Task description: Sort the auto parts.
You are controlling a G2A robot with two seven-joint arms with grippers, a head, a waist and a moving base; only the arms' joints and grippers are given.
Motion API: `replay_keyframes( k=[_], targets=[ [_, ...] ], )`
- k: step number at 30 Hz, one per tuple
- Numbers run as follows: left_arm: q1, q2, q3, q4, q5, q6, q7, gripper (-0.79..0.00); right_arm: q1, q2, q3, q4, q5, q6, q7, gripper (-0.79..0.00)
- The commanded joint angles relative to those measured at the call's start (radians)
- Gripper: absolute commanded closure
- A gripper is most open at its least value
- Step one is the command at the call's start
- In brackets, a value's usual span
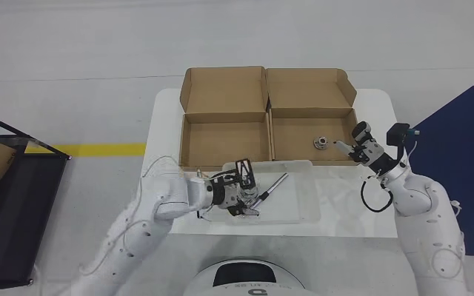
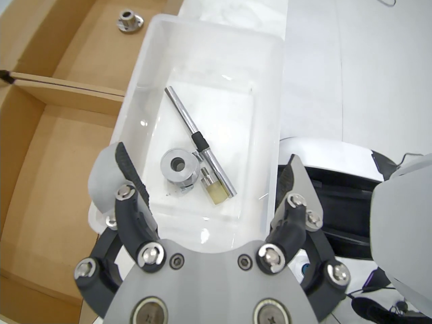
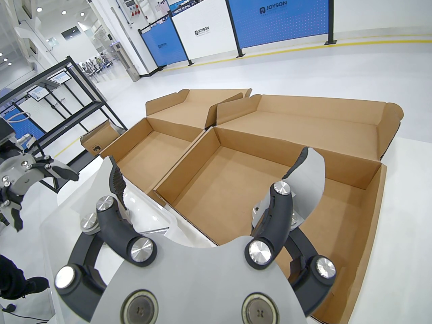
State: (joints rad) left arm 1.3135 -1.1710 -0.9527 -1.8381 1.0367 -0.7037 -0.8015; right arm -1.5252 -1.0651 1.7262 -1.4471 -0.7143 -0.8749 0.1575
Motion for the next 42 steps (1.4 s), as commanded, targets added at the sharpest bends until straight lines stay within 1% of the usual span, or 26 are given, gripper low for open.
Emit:
replay_keyframes(
  k=[1, 3, 5, 7, 13, 20, 29, 31, 32, 34, 35, 36, 37, 38, 39, 40, 41, 42],
  targets=[
    [-0.044, -0.012, 0.059, 0.027, 0.004, 0.060, -0.031, -0.693, 0.000, 0.000, 0.000, 0.000, 0.000, -0.001, 0.000, -0.785],
    [-0.073, -0.023, 0.095, 0.050, 0.016, 0.116, -0.055, -0.696, 0.000, 0.000, 0.000, 0.000, 0.000, -0.001, 0.000, -0.785],
    [-0.094, -0.031, 0.123, 0.069, 0.042, 0.169, -0.067, -0.739, 0.000, 0.000, 0.000, 0.000, 0.000, -0.001, 0.000, -0.785],
    [-0.109, -0.037, 0.145, 0.091, 0.053, 0.192, -0.069, -0.767, 0.000, 0.000, 0.000, 0.000, 0.000, -0.001, 0.000, -0.785],
    [-0.141, -0.051, 0.191, 0.159, 0.083, 0.219, -0.051, -0.770, 0.000, 0.000, 0.000, 0.000, 0.000, -0.001, 0.000, -0.785],
    [-0.166, -0.065, 0.234, 0.196, 0.117, 0.273, -0.078, -0.723, 0.000, 0.000, 0.000, 0.000, 0.000, -0.001, 0.000, -0.785],
    [-0.183, -0.075, 0.259, 0.233, 0.143, 0.304, -0.083, -0.699, 0.000, 0.000, 0.000, 0.000, 0.000, -0.001, 0.000, -0.785],
    [-0.188, -0.078, 0.264, 0.238, 0.164, 0.324, -0.081, -0.671, 0.000, 0.000, 0.000, 0.000, 0.000, -0.001, 0.000, -0.785],
    [-0.190, -0.079, 0.268, 0.241, 0.174, 0.334, -0.081, -0.650, 0.000, 0.000, 0.000, 0.000, 0.000, -0.001, 0.000, -0.785],
    [-0.193, -0.083, 0.277, 0.246, 0.194, 0.351, -0.083, -0.536, 0.000, 0.000, 0.000, 0.000, 0.000, -0.001, 0.000, -0.785],
    [-0.194, -0.085, 0.281, 0.249, 0.198, 0.357, -0.082, -0.369, 0.000, 0.000, 0.000, 0.000, 0.000, -0.001, 0.000, -0.785],
    [-0.196, -0.087, 0.285, 0.252, 0.203, 0.361, -0.083, -0.308, 0.000, 0.000, 0.000, 0.000, 0.000, -0.001, 0.000, -0.785],
    [-0.198, -0.088, 0.288, 0.256, 0.207, 0.366, -0.083, -0.219, 0.000, 0.000, 0.000, 0.000, 0.000, -0.001, 0.000, -0.785],
    [-0.199, -0.090, 0.289, 0.259, 0.208, 0.371, -0.083, -0.160, 0.000, 0.000, 0.000, 0.000, 0.000, -0.001, 0.000, -0.785],
    [-0.200, -0.091, 0.291, 0.262, 0.209, 0.371, -0.083, -0.129, 0.000, 0.000, 0.000, 0.000, 0.000, -0.001, 0.000, -0.785],
    [-0.201, -0.092, 0.292, 0.265, 0.207, 0.372, -0.083, -0.034, 0.000, 0.000, 0.000, 0.000, 0.000, -0.001, 0.000, -0.785],
    [-0.202, -0.093, 0.293, 0.267, 0.208, 0.374, -0.084, 0.000, 0.000, 0.000, 0.000, 0.000, 0.000, -0.001, 0.000, -0.785],
    [-0.202, -0.094, 0.294, 0.268, 0.209, 0.374, -0.085, 0.000, 0.000, 0.000, 0.000, 0.000, 0.000, -0.001, 0.000, -0.785]
  ],
)
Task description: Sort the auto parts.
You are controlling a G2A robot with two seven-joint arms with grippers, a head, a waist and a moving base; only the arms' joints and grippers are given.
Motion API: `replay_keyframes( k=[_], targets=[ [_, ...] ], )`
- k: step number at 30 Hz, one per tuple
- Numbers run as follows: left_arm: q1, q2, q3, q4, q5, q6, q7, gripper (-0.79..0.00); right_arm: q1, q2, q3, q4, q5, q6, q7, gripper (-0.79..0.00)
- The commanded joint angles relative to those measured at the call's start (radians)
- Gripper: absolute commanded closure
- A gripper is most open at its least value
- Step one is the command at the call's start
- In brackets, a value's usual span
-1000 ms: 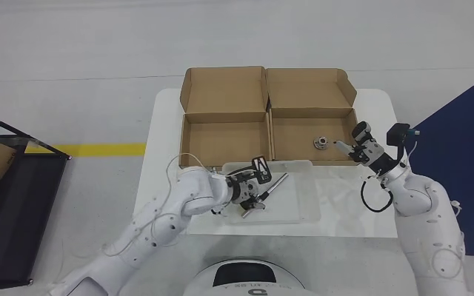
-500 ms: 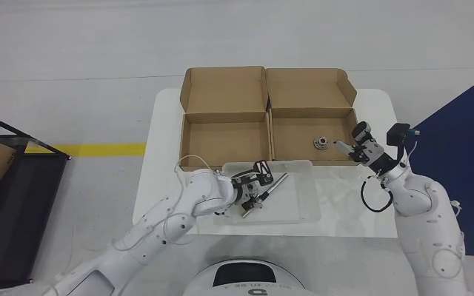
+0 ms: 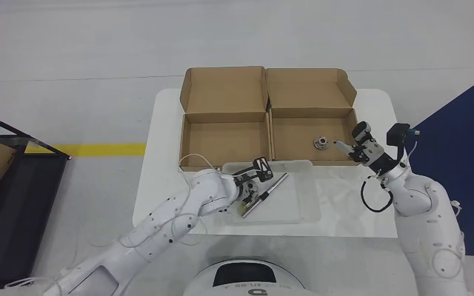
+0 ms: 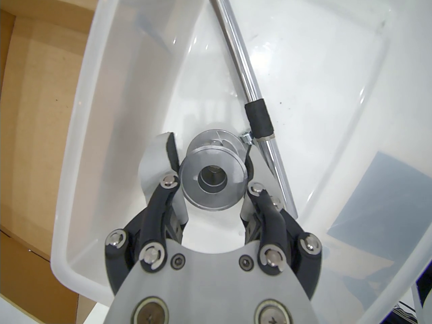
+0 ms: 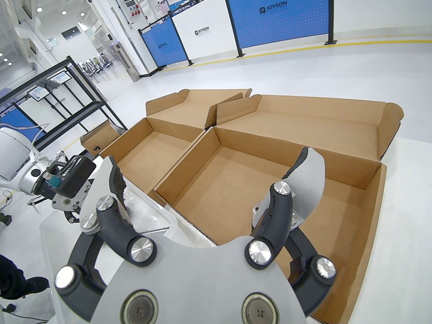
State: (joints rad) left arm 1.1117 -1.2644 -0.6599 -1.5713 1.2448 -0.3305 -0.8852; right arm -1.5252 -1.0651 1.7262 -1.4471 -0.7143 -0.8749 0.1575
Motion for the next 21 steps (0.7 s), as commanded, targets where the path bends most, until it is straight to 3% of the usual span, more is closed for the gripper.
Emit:
replay_keyframes(
  k=[1, 6, 11, 16, 21],
  targets=[
    [0.000, -0.002, 0.002, 0.000, 0.003, 0.001, -0.003, 0.000, 0.000, 0.000, 0.000, 0.000, 0.000, -0.001, 0.000, -0.785],
    [0.021, 0.003, -0.010, -0.057, 0.044, 0.028, 0.013, 0.000, 0.000, 0.000, 0.000, 0.000, 0.000, -0.001, 0.000, -0.785],
    [0.109, 0.038, -0.106, -0.197, -0.008, -0.068, 0.141, 0.000, 0.000, 0.000, 0.000, 0.000, 0.000, -0.001, 0.000, -0.785],
    [0.219, 0.091, -0.312, -0.251, -0.160, -0.294, 0.346, 0.000, 0.000, 0.000, 0.000, 0.000, 0.000, -0.001, 0.000, -0.785],
    [0.236, 0.123, -0.476, -0.124, -0.387, -0.583, 0.532, 0.000, 0.000, 0.000, 0.000, 0.000, 0.000, -0.001, 0.000, -0.785]
  ],
)
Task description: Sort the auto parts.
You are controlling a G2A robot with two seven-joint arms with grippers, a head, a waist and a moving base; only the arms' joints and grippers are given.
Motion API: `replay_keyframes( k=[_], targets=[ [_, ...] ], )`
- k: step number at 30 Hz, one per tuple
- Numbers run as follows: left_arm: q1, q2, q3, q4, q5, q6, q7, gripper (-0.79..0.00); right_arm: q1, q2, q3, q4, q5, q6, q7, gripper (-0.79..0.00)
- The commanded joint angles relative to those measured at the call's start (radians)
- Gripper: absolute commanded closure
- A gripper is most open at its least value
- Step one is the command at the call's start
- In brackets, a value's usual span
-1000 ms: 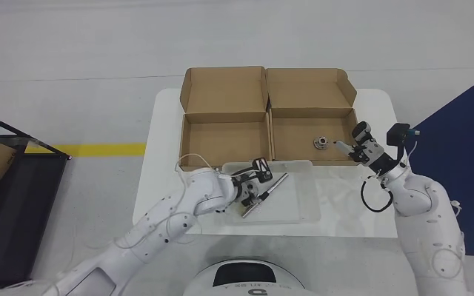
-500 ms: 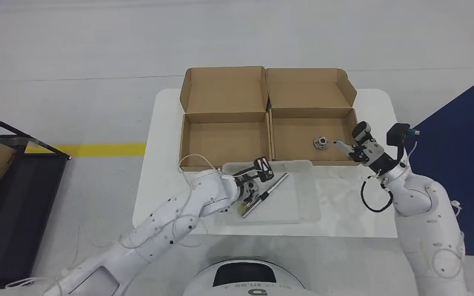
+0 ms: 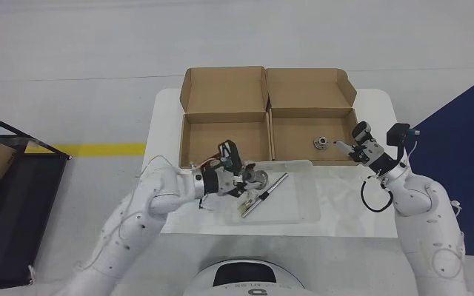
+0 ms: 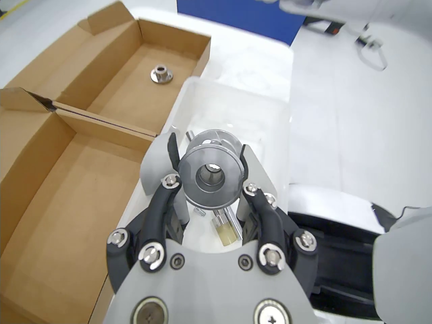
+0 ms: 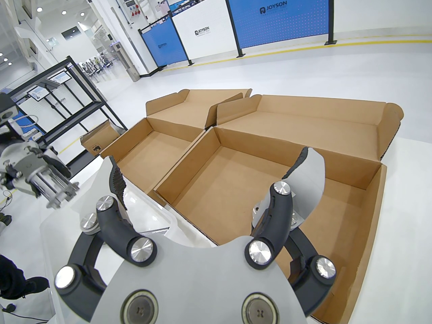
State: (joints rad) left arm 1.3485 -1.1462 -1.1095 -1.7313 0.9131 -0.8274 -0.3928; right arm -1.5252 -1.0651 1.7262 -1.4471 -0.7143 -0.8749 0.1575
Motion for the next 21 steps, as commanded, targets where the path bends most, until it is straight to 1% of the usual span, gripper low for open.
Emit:
replay_keyframes(
  k=[1, 2, 13, 14, 17, 18, 19, 20, 21],
  targets=[
    [-0.002, 0.009, -0.030, 0.065, -0.084, -0.141, 0.041, 0.000, 0.000, 0.000, 0.000, 0.000, 0.000, -0.001, 0.000, -0.785],
    [-0.010, 0.012, -0.032, 0.079, -0.097, -0.180, 0.030, 0.000, 0.000, 0.000, 0.000, 0.000, 0.000, -0.001, 0.000, -0.785],
    [-0.010, 0.012, -0.032, 0.079, -0.097, -0.180, 0.030, 0.000, 0.000, 0.000, 0.000, 0.000, 0.000, -0.001, 0.000, -0.785],
    [-0.005, 0.011, -0.026, 0.089, -0.121, -0.176, 0.043, 0.000, 0.000, 0.000, 0.000, 0.000, 0.000, -0.001, 0.000, -0.785],
    [-0.037, 0.006, -0.022, 0.170, -0.256, -0.132, 0.085, 0.000, 0.000, 0.000, 0.000, 0.000, 0.000, -0.001, 0.000, -0.785],
    [-0.053, 0.002, -0.004, 0.208, -0.356, -0.136, 0.092, 0.000, 0.000, 0.000, 0.000, 0.000, 0.000, -0.001, 0.000, -0.785],
    [-0.071, -0.002, 0.020, 0.270, -0.477, -0.098, 0.066, 0.000, 0.000, 0.000, 0.000, 0.000, 0.000, -0.001, 0.000, -0.785],
    [-0.110, -0.006, 0.046, 0.309, -0.594, -0.032, -0.006, 0.000, 0.000, 0.000, 0.000, 0.000, 0.000, -0.001, 0.000, -0.785],
    [-0.142, -0.012, 0.080, 0.327, -0.753, -0.014, -0.064, 0.000, 0.000, 0.000, 0.000, 0.000, 0.000, -0.001, 0.000, -0.785]
  ],
)
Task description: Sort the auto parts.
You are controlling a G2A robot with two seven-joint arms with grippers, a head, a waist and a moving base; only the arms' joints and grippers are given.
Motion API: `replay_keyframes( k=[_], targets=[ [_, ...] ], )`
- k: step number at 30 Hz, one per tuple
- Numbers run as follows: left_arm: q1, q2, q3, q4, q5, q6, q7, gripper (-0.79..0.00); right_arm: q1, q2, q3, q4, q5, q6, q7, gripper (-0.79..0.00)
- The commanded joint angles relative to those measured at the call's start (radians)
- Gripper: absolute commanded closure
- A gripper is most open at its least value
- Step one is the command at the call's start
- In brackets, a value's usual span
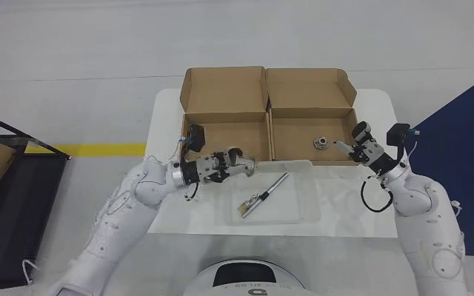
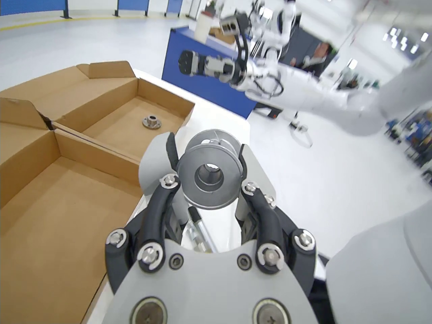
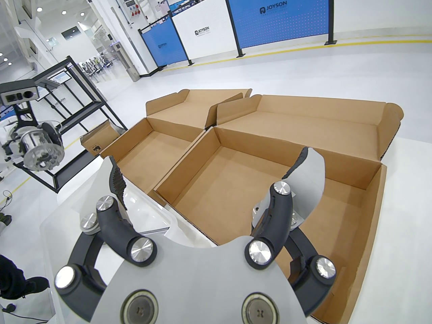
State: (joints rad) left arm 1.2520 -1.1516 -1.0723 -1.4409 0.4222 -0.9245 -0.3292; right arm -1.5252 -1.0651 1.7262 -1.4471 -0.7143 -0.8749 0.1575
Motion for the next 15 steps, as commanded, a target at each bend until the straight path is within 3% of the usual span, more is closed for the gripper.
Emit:
replay_keyframes(
  k=[1, 3, 10, 15],
  targets=[
    [-0.067, -0.013, 0.083, 0.065, -0.456, 0.113, -0.202, 0.000, 0.000, 0.000, 0.000, 0.000, 0.000, -0.001, 0.000, -0.785],
    [-0.150, -0.020, 0.120, 0.131, -0.780, 0.234, -0.409, 0.000, 0.000, 0.000, 0.000, 0.000, 0.000, -0.001, 0.000, -0.785],
    [-0.282, -0.086, 0.199, 0.332, -1.455, 0.507, -0.726, 0.000, 0.000, 0.000, 0.000, 0.000, 0.000, -0.001, 0.000, -0.785],
    [-0.340, -0.136, 0.239, 0.455, -1.657, 0.597, -0.847, 0.000, 0.000, 0.000, 0.000, 0.000, 0.000, -0.001, 0.000, -0.785]
  ],
)
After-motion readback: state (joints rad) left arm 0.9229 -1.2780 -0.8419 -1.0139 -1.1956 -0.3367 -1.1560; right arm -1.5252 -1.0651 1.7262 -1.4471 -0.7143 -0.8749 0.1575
